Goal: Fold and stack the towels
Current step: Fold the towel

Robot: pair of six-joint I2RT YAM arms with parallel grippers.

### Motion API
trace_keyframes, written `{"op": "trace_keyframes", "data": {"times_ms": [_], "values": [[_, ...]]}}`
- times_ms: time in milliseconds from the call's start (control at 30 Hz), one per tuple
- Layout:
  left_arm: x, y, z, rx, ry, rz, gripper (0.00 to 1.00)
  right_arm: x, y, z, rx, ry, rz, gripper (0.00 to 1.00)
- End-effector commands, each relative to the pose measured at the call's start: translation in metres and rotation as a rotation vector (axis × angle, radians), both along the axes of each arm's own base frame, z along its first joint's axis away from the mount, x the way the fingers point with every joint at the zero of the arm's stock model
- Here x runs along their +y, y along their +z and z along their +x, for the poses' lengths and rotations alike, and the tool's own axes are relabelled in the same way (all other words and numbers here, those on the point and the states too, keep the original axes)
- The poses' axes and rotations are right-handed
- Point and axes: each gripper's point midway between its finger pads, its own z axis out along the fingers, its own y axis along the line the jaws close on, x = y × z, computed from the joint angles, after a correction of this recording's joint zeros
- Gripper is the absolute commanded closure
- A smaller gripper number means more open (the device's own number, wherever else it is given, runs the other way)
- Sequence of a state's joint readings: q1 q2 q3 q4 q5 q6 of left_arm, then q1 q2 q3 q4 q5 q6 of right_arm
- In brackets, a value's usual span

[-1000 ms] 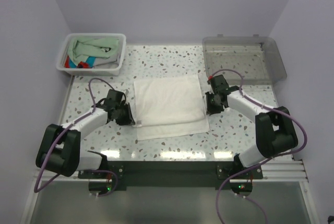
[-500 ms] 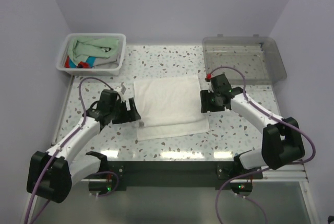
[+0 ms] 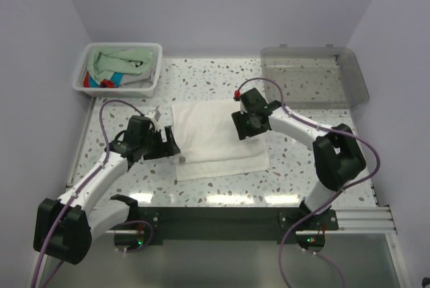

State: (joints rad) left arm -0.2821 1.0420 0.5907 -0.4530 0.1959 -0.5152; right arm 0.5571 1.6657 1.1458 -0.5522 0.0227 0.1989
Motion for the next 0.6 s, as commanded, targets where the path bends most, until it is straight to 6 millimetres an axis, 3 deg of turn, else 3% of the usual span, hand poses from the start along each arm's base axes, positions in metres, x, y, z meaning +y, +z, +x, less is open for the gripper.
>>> {"op": "trace_keyframes", "data": {"times_ms": [0, 200, 567], "values": [[0.003, 0.002, -0.002, -0.008, 0.027, 0.004, 0.15, -0.005, -0.006, 0.014, -0.022, -0.009, -0.078, 0.42], [0.005, 0.0, -0.003, -0.009, 0.031, 0.012, 0.15, -0.014, -0.02, -0.007, 0.033, 0.002, -0.132, 0.52], [0.003, -0.003, -0.007, 0.006, 0.028, -0.005, 0.15, -0.032, -0.012, -0.056, 0.079, -0.001, -0.089, 0.68]]}}
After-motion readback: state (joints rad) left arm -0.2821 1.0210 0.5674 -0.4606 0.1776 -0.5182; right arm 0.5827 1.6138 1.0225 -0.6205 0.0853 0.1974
